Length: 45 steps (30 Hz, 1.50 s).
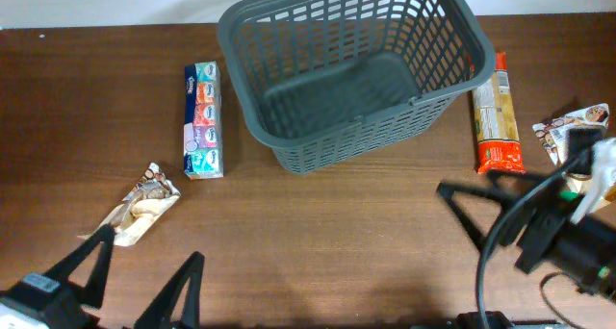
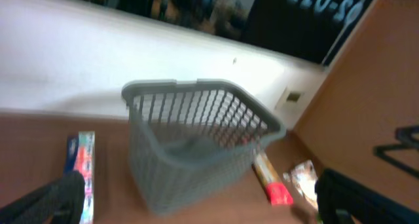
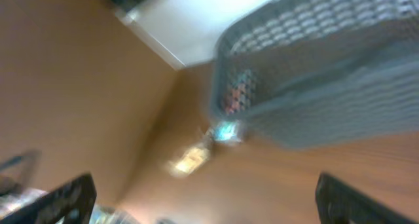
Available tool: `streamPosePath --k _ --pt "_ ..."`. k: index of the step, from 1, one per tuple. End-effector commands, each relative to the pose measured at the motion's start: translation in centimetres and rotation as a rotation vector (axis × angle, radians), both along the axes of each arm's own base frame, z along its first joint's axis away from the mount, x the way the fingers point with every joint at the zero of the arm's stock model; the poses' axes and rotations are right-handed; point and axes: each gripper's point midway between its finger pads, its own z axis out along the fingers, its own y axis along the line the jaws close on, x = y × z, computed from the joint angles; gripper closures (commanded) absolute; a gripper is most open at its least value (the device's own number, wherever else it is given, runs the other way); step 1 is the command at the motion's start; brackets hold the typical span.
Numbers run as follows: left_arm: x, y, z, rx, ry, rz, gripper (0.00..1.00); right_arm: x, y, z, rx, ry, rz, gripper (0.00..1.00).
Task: Pack container
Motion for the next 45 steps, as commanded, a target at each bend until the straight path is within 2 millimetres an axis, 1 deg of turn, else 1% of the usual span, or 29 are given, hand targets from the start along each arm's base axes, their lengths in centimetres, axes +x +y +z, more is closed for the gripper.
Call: streamPosePath --k 1,3,6,9,12,13,16,18,19,22,24,26,30,32,35,39,42,45 --pt "1.9 0.3 -1.0 0.004 0.125 -0.006 0.00 2.0 -5.6 0.3 -0.320 -0.012 -0.233 0.01" --pt "2.2 -0.8 -2.0 -0.023 0.191 -0.077 0.00 1.8 -6.2 0.2 -0.365 0.019 -0.238 0.01" --pt "2.6 -1.1 -3.1 -0.060 0.256 -0.105 0.00 1.9 -6.1 -0.2 -0.369 0.046 -0.234 0.01" --pt "3.5 -1.0 -2.4 -0.055 0.224 -0.103 0.01 2.2 -6.3 -0.2 -0.377 0.045 -0.244 0.01" --pt "4.8 -0.7 -2.9 -0.064 0.268 -0.101 0.00 2.7 -6.7 -0.4 -0.414 0.045 -0.243 0.01" --pt "6.0 -0.6 -4.0 -0.081 0.339 -0.104 0.00 3.0 -6.8 -0.9 -0.435 0.068 -0.238 0.01" --pt "7.6 -0.8 -6.3 -0.099 0.479 -0.148 0.00 4.2 -7.6 -2.0 -0.474 0.124 -0.259 0.01" --pt "8.3 -1.3 -7.7 -0.104 0.564 -0.195 0.00 5.1 -7.7 -2.5 -0.489 0.148 -0.257 0.01" --pt "8.6 -1.6 -8.4 -0.102 0.604 -0.218 0.00 5.9 -8.0 -3.0 -0.507 0.172 -0.268 0.01" --pt "9.2 -2.8 -9.7 -0.059 0.672 -0.275 0.00 7.8 -8.4 -4.4 -0.548 0.228 -0.261 0.01" --pt "9.2 -3.6 -10.6 -0.010 0.710 -0.293 0.01 9.1 -8.1 -5.5 -0.549 0.272 -0.239 0.01" --pt "9.1 -4.3 -11.6 0.040 0.758 -0.272 0.00 10.2 -7.5 -6.4 -0.530 0.308 -0.203 0.01" --pt "8.8 -6.2 -13.6 0.144 0.833 -0.214 0.00 11.6 -7.2 -7.7 -0.549 0.344 -0.156 0.01" --pt "8.5 -7.5 -14.6 0.224 0.852 -0.205 0.00 12.1 -7.5 -8.2 -0.584 0.350 -0.148 0.01" --pt "8.1 -9.4 -16.0 0.335 0.868 -0.217 0.00 12.5 -8.7 -8.6 -0.641 0.367 -0.189 0.01" --pt "7.1 -12.6 -17.7 0.440 0.897 -0.303 0.00 12.7 -8.2 -8.3 -0.620 0.344 -0.170 0.01" --pt "6.3 -14.7 -19.2 0.516 0.928 -0.358 0.01 13.5 -7.8 -7.4 -0.597 0.295 -0.170 0.01" --pt "6.0 -16.4 -20.9 0.581 0.965 -0.384 0.01 14.5 -7.3 -6.4 -0.571 0.234 -0.170 0.01"
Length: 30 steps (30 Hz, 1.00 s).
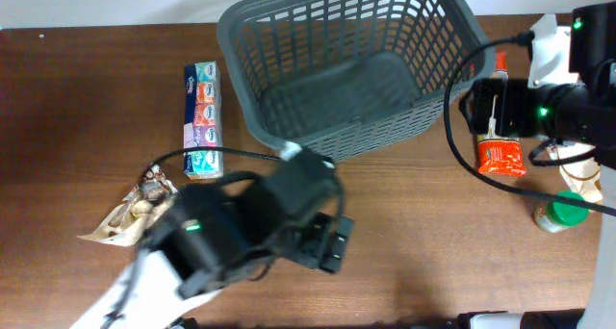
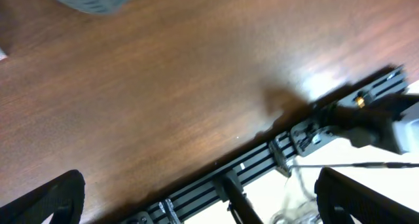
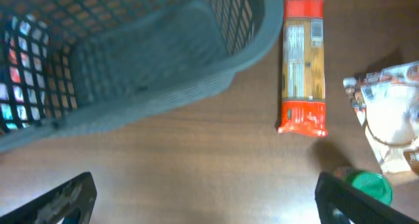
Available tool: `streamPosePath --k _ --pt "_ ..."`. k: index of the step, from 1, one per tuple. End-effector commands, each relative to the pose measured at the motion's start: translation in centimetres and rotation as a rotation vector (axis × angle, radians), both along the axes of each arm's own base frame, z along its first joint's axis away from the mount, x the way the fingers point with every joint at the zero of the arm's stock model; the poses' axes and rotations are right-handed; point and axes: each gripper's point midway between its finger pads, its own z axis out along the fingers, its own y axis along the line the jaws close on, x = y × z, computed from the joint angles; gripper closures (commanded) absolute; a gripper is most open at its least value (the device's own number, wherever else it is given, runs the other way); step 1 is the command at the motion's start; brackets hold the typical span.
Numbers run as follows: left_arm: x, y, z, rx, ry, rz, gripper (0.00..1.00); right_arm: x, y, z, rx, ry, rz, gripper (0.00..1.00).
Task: Pack container
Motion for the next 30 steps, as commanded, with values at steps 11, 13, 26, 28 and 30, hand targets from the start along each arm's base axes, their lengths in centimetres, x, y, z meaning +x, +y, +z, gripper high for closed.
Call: streamPosePath --k 11,13,26,28,30 --pt "1.4 -3.5 -6.5 0.212 0.102 -0.016 0.01 4.1 0.9 3.0 0.050 -0.180 0.007 0.01" --pt "1.6 -3.9 -7.3 0.228 0.113 -0.016 0.00 4.4 1.0 2.9 0.064 -0.178 0.004 0.01" --pt "1.4 -4.6 -8.8 0.261 0.160 -0.060 0.00 5.2 4.4 5.1 0.227 -0.256 0.125 0.01" --pt "1.4 -4.7 -8.8 0.262 0.153 -0.083 0.01 5.4 4.4 5.3 0.226 -0.266 0.127 0.01" --pt "1.7 -4.7 -8.8 0.267 0.137 -0.100 0.00 5.4 4.4 5.3 0.230 -0.268 0.123 0.01"
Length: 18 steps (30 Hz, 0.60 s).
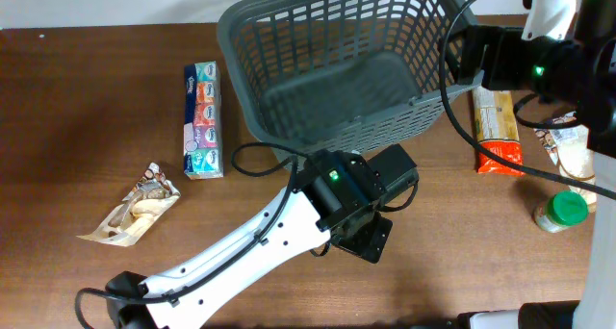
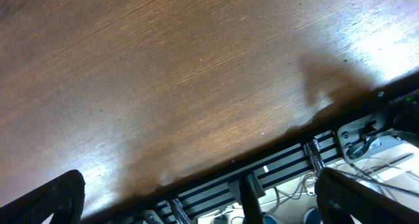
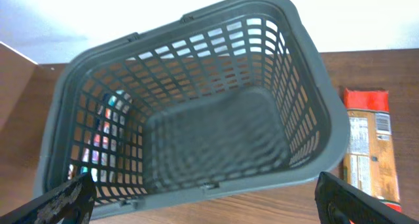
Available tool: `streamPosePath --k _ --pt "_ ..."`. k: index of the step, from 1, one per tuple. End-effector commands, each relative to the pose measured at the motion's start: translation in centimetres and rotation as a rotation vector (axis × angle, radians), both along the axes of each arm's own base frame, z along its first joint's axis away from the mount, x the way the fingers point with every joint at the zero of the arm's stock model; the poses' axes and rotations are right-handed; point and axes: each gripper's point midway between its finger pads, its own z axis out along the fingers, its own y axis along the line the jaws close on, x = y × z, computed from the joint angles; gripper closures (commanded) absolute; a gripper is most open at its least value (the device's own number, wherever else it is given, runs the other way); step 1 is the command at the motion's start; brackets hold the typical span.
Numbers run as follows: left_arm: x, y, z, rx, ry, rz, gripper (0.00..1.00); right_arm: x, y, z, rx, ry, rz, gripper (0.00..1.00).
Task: Pack container
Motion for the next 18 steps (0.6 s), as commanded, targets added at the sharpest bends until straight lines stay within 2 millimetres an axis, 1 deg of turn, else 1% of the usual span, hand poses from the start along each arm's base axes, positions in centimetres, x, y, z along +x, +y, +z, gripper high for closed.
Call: streamPosePath --k 1,2,3,4,5,6,7,10,13,14,18 --pt "0.4 -0.3 0.1 0.001 -0.029 -0.051 0.09 0.0 0.7 0.9 0.043 -0.018 0.009 0.01" --pt "0.8 -0.3 0.1 0.002 -0.049 -0.049 0.28 0.0 0.7 1.0 0.056 -0.017 -0.001 0.01" --pt "1.2 -0.4 0.2 0.003 -0.069 -0.046 0.66 0.1 0.7 1.0 0.060 -0.019 -0.005 0.11" --pt "1.7 -0.5 0.3 0.001 -0.091 -0.038 0.91 0.3 0.7 1.1 0.060 -0.021 -0.006 0.40" --pt "2.0 -0.5 0.4 0.002 -0.108 -0.024 0.98 0.5 0.6 1.1 0.060 -0.026 -0.011 0.64" --pt "2.4 -0.4 0.5 0.004 -0.128 -0.005 0.98 0.7 0.5 1.1 0.061 -0.025 -0.022 0.82" --pt "2.8 -0.2 0.6 0.007 -0.144 0.005 0.98 1.0 0.3 1.0 0.063 -0.024 -0.037 0.96" --pt "3.8 -0.3 1.0 0.010 -0.194 0.015 0.98 1.9 -0.9 0.5 0.062 -0.010 -0.125 0.96" --pt "4.3 -1.0 1.3 -0.023 -0.220 0.021 0.98 2.4 -1.8 0.0 0.051 0.004 -0.194 0.96" --pt "4.8 -1.3 1.8 -0.041 -0.246 0.038 0.98 2.4 -1.9 -0.1 0.056 0.013 -0.203 0.96" --pt "6.4 -1.3 3.5 -0.066 -0.336 0.136 0.98 2.4 -2.3 -0.2 0.042 0.014 -0.218 0.96"
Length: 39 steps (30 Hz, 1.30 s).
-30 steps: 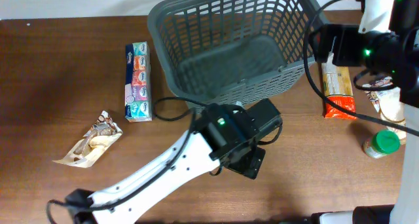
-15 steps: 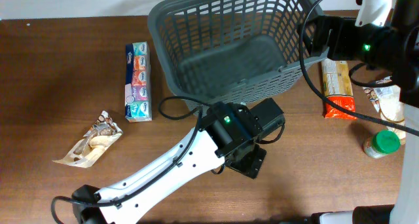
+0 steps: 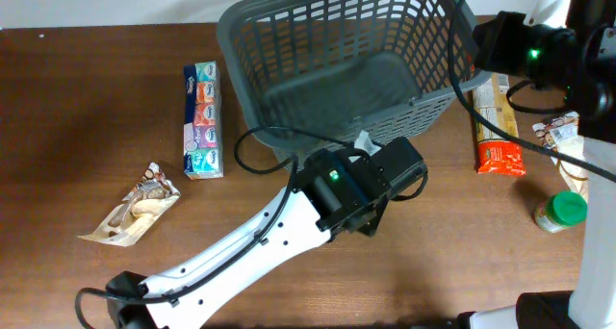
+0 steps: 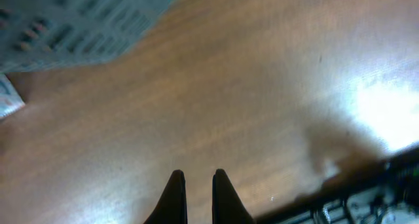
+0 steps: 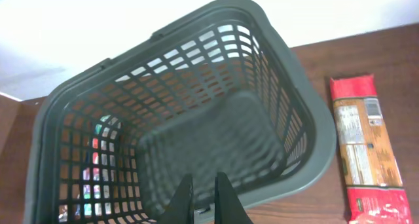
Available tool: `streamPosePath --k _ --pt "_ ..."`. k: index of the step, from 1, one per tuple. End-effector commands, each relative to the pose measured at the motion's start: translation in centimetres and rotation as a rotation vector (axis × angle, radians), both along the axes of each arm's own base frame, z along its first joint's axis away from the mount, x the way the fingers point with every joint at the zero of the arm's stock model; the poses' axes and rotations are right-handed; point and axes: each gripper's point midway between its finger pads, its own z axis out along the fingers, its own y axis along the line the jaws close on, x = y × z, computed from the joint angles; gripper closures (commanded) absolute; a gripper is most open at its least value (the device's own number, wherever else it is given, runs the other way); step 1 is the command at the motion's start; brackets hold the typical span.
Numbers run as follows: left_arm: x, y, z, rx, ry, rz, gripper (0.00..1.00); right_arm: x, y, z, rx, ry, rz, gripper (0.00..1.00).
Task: Pack container
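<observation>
An empty dark grey mesh basket [image 3: 289, 146] stands at the back middle of the table; the right wrist view looks down into the basket [image 5: 314, 152]. My right gripper [image 5: 204, 188] hangs over the basket's near wall, shut with nothing between its fingers. My left gripper [image 4: 198, 185] is also shut and empty, over bare wood in front of the blurred basket [image 4: 78, 27]. The left arm [image 3: 337, 189] reaches from the front left to the table's middle. A red and tan pasta packet [image 3: 498, 127] lies right of the basket.
A colourful tissue pack [image 3: 202, 120] lies left of the basket. Nearer the front left is a snack bag [image 3: 135, 212]. At the right edge are a white bag [image 3: 570, 137] and a green-lidded jar [image 3: 561, 212]. The right arm [image 3: 539, 50] hangs over the back right corner.
Both grippers stood wide open, fingers at the edges of their views; both are now shut and empty. The left wrist has tilted, so the basket shows. The right gripper stays over the basket.
Both arms were low at the table's front corners with grippers open. Then the left arm reached to the table's middle and the right gripper was above the pasta packet. Then the right gripper was over the basket. Now both grippers are shut on nothing.
</observation>
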Motion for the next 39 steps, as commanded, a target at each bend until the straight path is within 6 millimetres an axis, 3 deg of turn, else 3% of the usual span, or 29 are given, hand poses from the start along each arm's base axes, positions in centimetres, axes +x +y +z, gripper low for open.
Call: streamPosePath --k 1,4,7,10,19,23,30,39 --pt "2.0 0.0 2.7 -0.050 -0.110 0.107 0.98 0.3 -1.3 0.6 -0.032 -0.020 -0.078 0.96" --pt "2.5 -0.7 3.9 -0.097 -0.137 0.110 0.98 1.1 -2.7 0.7 -0.081 -0.039 -0.144 0.96" --pt "2.8 -1.4 5.1 -0.140 -0.161 0.109 0.98 2.0 -2.8 0.3 -0.088 -0.041 -0.148 0.96" --pt "2.9 -2.1 6.1 -0.175 -0.179 0.103 0.98 3.3 -2.7 -1.5 -0.094 0.006 -0.146 0.96" --pt "2.1 -2.3 6.1 -0.148 -0.180 0.042 0.98 6.7 -1.9 -7.1 -0.083 0.145 -0.111 0.96" --pt "2.0 -1.9 5.9 -0.133 -0.172 0.041 0.98 7.2 -1.5 -8.8 -0.075 0.194 -0.095 0.96" --pt "2.3 -1.5 5.6 -0.099 -0.190 0.040 0.98 7.2 -1.5 -10.0 -0.109 0.228 -0.063 0.96" --pt "2.6 -1.5 4.8 -0.065 -0.191 0.042 0.98 5.9 -1.5 -14.2 -0.156 0.389 -0.006 0.96"
